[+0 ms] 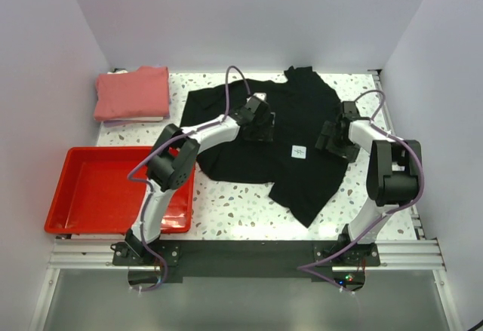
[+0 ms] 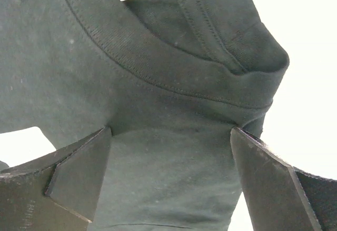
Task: Fold and stack the t-shirts
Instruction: Flatten the tshirt out
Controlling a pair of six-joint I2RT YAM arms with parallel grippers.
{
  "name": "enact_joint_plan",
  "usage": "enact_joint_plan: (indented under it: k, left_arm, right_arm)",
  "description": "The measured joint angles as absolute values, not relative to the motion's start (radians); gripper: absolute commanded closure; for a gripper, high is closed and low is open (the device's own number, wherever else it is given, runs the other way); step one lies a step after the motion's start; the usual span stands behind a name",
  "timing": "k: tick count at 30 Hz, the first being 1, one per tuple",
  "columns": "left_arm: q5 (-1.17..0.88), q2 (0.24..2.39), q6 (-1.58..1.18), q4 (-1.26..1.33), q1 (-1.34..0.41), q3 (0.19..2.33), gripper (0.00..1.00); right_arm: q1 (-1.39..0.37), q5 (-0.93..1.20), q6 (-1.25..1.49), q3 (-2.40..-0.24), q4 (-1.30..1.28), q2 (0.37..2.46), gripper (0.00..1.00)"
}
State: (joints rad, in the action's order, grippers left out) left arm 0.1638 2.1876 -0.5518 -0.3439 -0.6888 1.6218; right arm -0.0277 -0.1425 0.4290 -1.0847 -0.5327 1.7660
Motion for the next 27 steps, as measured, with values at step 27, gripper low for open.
enact_joint_plan:
  k: [27]
  left_arm:
    - [0.491,2.107,-0.533,-0.653,-0.85,1.76,0.03]
  right_arm:
    - [0.081,-0.06,0.375,-1.152,-0.58,1.533,0.01]
